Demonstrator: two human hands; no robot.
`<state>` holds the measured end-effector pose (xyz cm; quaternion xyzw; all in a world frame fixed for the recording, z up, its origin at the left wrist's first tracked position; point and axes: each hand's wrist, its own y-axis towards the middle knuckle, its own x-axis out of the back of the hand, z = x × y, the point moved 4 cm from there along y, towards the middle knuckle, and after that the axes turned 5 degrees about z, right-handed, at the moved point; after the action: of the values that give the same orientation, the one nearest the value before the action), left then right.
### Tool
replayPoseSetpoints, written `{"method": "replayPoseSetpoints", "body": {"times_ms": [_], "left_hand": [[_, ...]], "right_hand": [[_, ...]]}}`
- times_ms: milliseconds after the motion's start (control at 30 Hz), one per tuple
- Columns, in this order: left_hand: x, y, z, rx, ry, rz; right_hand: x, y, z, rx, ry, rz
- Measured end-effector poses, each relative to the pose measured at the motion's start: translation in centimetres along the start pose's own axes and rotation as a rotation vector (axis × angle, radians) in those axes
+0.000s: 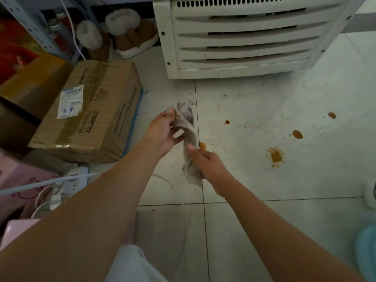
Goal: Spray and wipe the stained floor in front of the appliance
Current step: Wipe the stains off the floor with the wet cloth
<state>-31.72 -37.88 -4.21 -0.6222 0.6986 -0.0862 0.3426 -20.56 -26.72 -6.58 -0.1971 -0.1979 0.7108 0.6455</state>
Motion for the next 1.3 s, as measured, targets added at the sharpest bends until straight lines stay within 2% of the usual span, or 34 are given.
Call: {"method": "replayPoseSetpoints", "body": {"times_ms": [100, 200, 267, 333, 400, 533, 633, 700, 767, 800, 900, 933, 1000, 1100, 1200, 1300], "left_hand": [[-1.4, -0.5, 0.1, 0.045, -0.102, 0.087], [-2.5, -1.6, 0.1, 0.114, -0.071, 0.135], [-3.1, -1.9, 0.4, 0.148, -0.034, 0.179], [-3.1, -1.9, 0.3, 0.115, -0.010, 0.195], [-2.7, -1.8, 0.1, 0.084, 0.044, 0.229], [-1.9, -2.2, 1.6, 0.203, 0.408, 0.272], [-2.2, -1.8, 1.9, 0.186, 0.413, 0.216], [-2.2, -1.9, 1.1, 0.123, 0.381, 0.111], [-2.0, -2.2, 0.2, 0.039, 0.474, 0.037], [-2.0, -2.3, -0.1, 0.008, 0.544, 0.034], [-2.3, -3.0, -0.9, -0.022, 0.756, 0.078], [-2.3, -3.2, -1.0, -0.015, 0.879, 0.088], [-2.3, -3.5, -1.2, -0.001, 1.078, 0.095], [-1.9, -3.3, -2.4, -0.120, 1.051, 0.024], [-1.3, -3.3, -4.7, -0.299, 0.956, -0.087], [-0.5, -4.0, -5.9, -0.399, 0.858, -0.128]], "right_hand": [[0.2, -0.4, 0.3, 0.055, -0.029, -0.036], [2.0, -0.4, 0.6, 0.192, 0.137, -0.196], [2.6, -0.4, 1.0, 0.259, 0.263, -0.149], [2.7, -0.3, 1.8, 0.269, 0.277, -0.050], [2.9, -0.3, 2.9, 0.271, 0.186, -0.050], [4.2, -0.2, 5.4, 0.340, 0.021, -0.261], [5.1, -0.3, 6.1, 0.358, -0.113, -0.410], [6.0, -0.4, 6.0, 0.315, -0.127, -0.467], [6.7, -0.5, 6.0, 0.271, -0.129, -0.390], [6.7, -0.6, 6.1, 0.258, -0.169, -0.289], [5.2, -1.2, 6.1, 0.204, -0.575, 0.084], [4.7, -1.2, 5.9, 0.180, -0.757, 0.124], [4.2, -0.7, 6.1, 0.190, -1.057, 0.052], [3.4, 0.6, 7.4, 0.385, -1.233, -0.131], [2.5, 1.2, 10.1, 0.589, -1.130, -0.253], [1.4, 0.8, 11.1, 0.694, -1.045, -0.293]]}}
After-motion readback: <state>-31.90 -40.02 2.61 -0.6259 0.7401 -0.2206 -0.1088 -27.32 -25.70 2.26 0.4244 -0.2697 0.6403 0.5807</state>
